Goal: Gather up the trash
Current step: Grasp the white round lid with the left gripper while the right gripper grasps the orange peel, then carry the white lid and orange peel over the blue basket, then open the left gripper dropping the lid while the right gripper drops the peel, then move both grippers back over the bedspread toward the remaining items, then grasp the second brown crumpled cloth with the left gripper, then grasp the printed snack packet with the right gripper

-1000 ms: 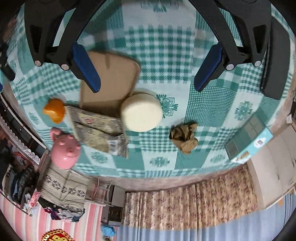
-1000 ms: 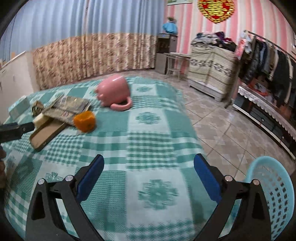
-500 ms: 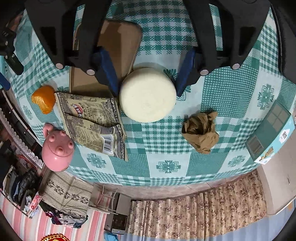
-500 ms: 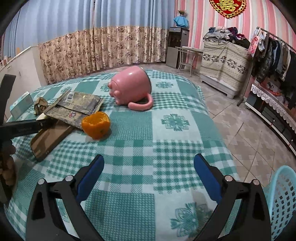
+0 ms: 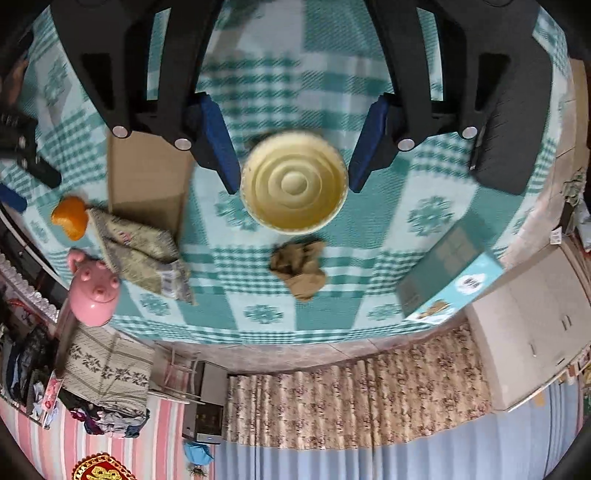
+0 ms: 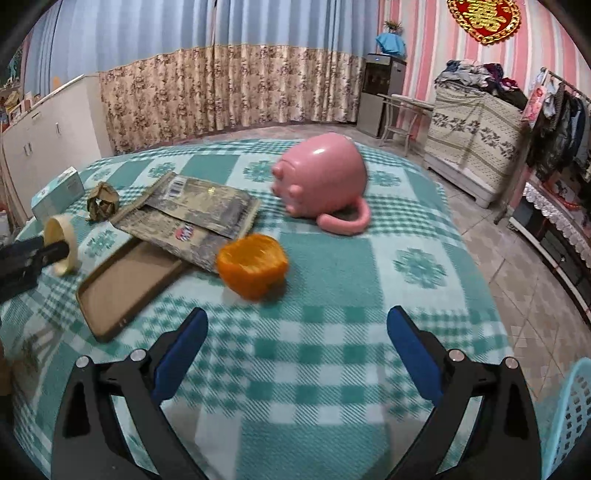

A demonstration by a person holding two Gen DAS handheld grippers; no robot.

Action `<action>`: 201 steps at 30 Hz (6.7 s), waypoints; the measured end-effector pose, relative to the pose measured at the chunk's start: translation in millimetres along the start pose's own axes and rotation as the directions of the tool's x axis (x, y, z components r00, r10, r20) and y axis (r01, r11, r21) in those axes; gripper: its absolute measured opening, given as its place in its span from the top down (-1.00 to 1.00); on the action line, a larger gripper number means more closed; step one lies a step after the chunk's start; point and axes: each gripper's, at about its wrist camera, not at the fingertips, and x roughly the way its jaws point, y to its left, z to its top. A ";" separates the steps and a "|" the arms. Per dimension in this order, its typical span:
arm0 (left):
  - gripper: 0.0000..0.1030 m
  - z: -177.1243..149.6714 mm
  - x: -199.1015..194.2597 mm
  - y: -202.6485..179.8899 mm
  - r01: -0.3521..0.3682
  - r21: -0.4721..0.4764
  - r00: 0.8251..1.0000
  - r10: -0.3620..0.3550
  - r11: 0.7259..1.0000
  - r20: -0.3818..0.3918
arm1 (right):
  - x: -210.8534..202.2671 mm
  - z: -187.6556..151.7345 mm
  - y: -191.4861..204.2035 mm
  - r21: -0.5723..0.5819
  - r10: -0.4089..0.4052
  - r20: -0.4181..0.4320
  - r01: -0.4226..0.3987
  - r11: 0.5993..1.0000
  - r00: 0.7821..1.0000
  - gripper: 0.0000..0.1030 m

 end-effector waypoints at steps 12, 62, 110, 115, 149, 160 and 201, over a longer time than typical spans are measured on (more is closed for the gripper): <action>-0.30 -8.6 7.0 21.9 0.012 -0.056 0.998 -0.015 0.998 -0.059 | 24.6 15.5 3.5 -0.011 0.100 -0.048 -0.101 0.995 0.994 0.06; -0.17 -4.8 -143.9 -283.5 0.384 0.280 0.908 -0.414 0.880 0.058 | -227.1 -137.0 -265.2 0.366 -0.288 0.070 0.244 0.898 0.955 0.19; -0.84 -32.9 -148.8 -405.4 0.453 0.432 0.858 -0.513 0.780 0.026 | -214.9 -168.1 -305.1 0.469 -0.385 0.038 0.323 0.822 0.922 -0.52; -0.85 -30.3 -151.7 -378.4 0.437 0.408 0.866 -0.497 0.802 0.049 | -217.3 -164.3 -292.0 0.434 -0.432 0.029 0.378 0.818 0.901 -0.73; -0.89 23.3 -5.7 -18.4 -0.049 0.010 0.996 0.048 0.999 0.072 | -86.2 -35.6 -70.0 0.151 -0.130 0.074 0.117 0.982 0.989 -0.82; -0.84 62.9 63.8 0.9 -0.071 -0.004 0.997 0.071 0.997 -0.001 | -43.5 -23.9 -56.9 0.121 -0.105 0.018 0.103 0.987 0.994 -0.82; 0.12 -2.5 -0.9 73.2 -0.134 -0.110 0.991 0.131 0.985 -0.033 | 39.8 63.0 93.9 -0.230 0.019 -0.052 -0.030 0.973 0.998 0.76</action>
